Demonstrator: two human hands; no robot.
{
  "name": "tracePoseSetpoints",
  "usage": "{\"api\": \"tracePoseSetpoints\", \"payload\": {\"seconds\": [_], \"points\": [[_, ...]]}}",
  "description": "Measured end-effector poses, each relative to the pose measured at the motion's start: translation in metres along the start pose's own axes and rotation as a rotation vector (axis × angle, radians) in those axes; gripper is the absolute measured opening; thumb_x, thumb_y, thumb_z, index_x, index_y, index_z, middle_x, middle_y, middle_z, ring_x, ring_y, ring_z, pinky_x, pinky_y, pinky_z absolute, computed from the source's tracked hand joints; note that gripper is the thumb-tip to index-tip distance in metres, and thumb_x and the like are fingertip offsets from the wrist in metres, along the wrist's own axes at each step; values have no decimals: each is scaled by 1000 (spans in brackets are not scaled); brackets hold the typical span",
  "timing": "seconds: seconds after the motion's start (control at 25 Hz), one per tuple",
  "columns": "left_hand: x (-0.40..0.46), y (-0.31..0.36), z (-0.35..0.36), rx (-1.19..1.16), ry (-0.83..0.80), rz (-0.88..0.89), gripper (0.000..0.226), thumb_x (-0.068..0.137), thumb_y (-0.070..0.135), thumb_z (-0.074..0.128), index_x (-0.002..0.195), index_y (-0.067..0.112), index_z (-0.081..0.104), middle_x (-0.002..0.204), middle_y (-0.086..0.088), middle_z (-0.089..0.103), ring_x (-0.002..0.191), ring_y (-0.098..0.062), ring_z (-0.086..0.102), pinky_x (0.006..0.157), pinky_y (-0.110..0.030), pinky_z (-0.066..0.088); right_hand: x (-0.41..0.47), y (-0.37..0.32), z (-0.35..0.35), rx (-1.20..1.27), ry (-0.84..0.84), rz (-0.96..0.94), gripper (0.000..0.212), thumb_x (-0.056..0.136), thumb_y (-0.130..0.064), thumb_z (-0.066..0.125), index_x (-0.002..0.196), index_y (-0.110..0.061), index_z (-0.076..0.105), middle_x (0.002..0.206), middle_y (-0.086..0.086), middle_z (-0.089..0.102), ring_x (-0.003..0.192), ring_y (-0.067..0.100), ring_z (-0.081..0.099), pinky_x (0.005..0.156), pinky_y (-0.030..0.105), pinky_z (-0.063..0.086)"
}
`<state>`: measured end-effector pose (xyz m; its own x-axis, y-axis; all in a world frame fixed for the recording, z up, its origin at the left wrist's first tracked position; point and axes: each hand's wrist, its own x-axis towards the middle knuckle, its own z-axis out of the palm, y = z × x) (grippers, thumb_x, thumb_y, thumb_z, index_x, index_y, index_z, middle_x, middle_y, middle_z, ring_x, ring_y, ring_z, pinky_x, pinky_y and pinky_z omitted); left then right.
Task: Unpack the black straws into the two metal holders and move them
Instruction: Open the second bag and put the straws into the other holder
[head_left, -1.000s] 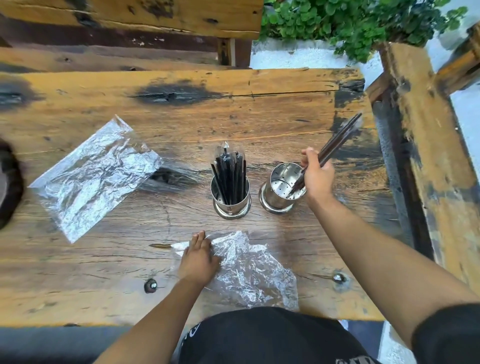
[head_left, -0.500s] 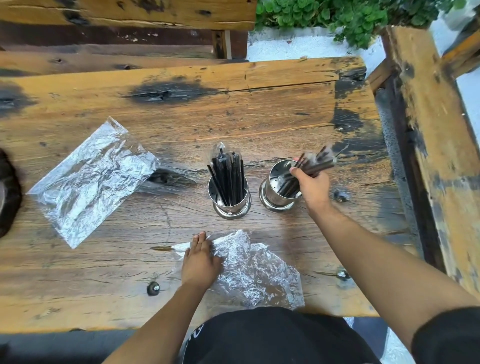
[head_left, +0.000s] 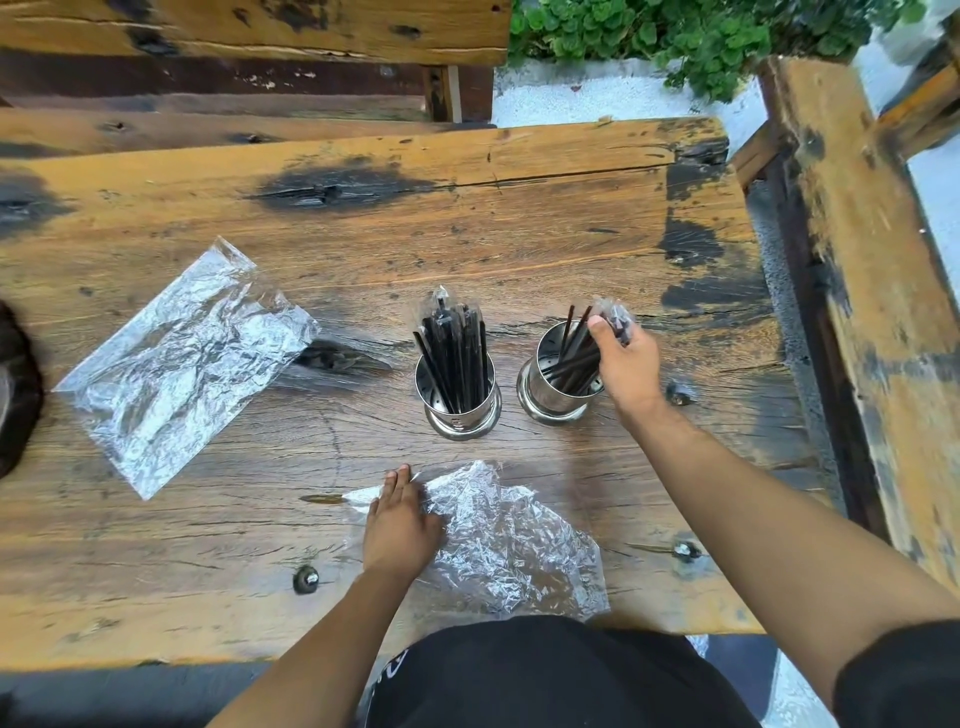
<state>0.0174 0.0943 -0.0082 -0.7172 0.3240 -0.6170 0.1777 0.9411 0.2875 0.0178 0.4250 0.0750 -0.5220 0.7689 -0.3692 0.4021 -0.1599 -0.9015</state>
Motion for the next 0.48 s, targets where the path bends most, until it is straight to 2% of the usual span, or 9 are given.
{"api": "tracePoseSetpoints", "payload": {"seconds": [0.12, 0.24, 0.36, 0.48], "points": [[0, 1, -1, -4, 2, -1, 57, 96, 42, 53, 148, 18, 45, 171, 2, 11, 159, -18, 6, 129, -39, 12, 3, 1, -1, 14, -73, 39, 2, 96, -22, 71, 96, -21, 70, 86, -8, 72, 73, -1, 68, 68, 15, 53], [0, 1, -1, 6, 4, 4, 58, 97, 43, 52, 149, 18, 44, 171, 2, 11, 159, -18, 6, 129, -39, 12, 4, 5, -1, -17, -170, 105, 29, 91, -24, 78, 116, -13, 71, 101, -3, 76, 87, 3, 71, 74, 14, 56], [0, -1, 0, -9, 2, -1, 59, 97, 45, 53, 149, 19, 44, 171, 2, 11, 159, -18, 6, 129, -39, 12, 5, 4, -1, -2, -148, 110, 32, 94, -22, 73, 122, -6, 70, 99, -3, 76, 87, 3, 70, 86, 22, 58], [0, -1, 0, 2, 5, 5, 62, 97, 45, 52, 151, 17, 41, 171, 2, 11, 159, -18, 6, 129, -39, 12, 4, 0, 0, 128, -144, 118, 28, 98, -20, 69, 124, -10, 70, 104, -1, 76, 86, 0, 72, 81, 19, 58]]}}
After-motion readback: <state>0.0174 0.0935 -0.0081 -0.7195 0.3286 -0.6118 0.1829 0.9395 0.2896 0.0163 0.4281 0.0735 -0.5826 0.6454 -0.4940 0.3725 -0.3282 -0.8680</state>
